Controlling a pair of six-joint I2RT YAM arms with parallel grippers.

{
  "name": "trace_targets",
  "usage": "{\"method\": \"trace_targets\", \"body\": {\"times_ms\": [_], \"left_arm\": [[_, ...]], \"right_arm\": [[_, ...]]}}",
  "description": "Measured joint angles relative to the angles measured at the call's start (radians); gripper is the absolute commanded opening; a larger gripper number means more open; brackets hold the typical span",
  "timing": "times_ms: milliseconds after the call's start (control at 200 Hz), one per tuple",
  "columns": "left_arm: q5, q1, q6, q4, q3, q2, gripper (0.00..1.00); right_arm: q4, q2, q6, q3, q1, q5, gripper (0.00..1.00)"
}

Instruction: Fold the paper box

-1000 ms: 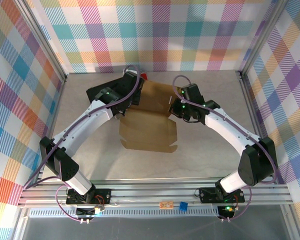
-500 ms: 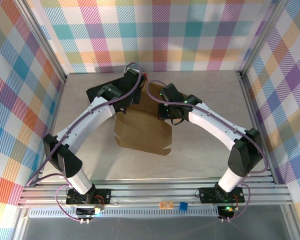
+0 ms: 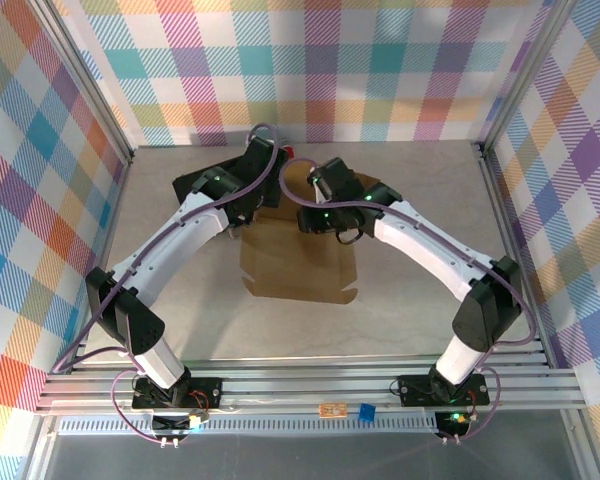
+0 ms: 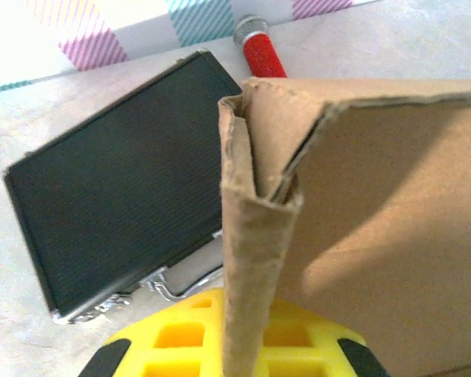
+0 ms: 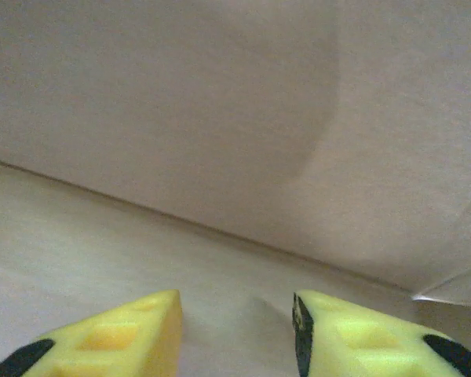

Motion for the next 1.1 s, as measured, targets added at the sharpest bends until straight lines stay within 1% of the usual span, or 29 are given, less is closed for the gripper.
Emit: {"method": "trace_targets", "body": {"times_ms": [55,125,250,345,380,430,510,605,690,910,955,1035,1100], "left_arm": [[0.035,0.014,-0.014,0.0,-0.003,0.0,0.0],[0.094,0.044,-0.037,0.002,-0.007,-0.001,0.0],[0.203,0.107,-0.077,0.002,-0.007,-0.001,0.0],[0.273,0.14,-0.101,-0.005,-0.006,0.0,0.0],[0.296,0.15,-0.108,-0.009,-0.003,0.0,0.0],[0.32,0.156,-0.112,-0.016,0.007,0.005,0.0],[0.355,0.158,-0.116,-0.029,0.031,0.018,0.0],[0.386,0.159,-0.115,-0.043,0.061,0.035,0.0],[0.405,0.159,-0.115,-0.056,0.082,0.047,0.0],[0.428,0.159,-0.115,-0.072,0.088,0.07,0.0],[0.43,0.159,-0.115,-0.079,0.089,0.075,0.0],[0.435,0.159,-0.115,-0.088,0.089,0.082,0.0],[0.435,0.159,-0.115,-0.088,0.089,0.085,0.0]], "right_arm": [[0.013,-0.035,-0.003,0.011,-0.039,-0.083,0.53],[0.045,-0.104,0.01,0.013,-0.128,-0.203,0.55],[0.164,-0.255,0.09,-0.025,-0.372,-0.406,0.57],[0.251,-0.356,0.159,-0.106,-0.549,-0.494,0.54],[0.266,-0.379,0.176,-0.136,-0.593,-0.518,0.53],[0.268,-0.391,0.182,-0.167,-0.627,-0.543,0.53],[0.255,-0.372,0.155,-0.193,-0.631,-0.561,0.52],[0.211,-0.325,0.095,-0.206,-0.617,-0.553,0.53],[0.18,-0.283,0.039,-0.204,-0.6,-0.539,0.49],[0.094,-0.149,-0.093,-0.11,-0.499,-0.413,0.41],[0.08,-0.133,-0.105,-0.097,-0.48,-0.38,0.36],[0.051,-0.112,-0.126,-0.069,-0.452,-0.322,0.24],[0.031,-0.097,-0.142,-0.042,-0.431,-0.263,0.18]]}}
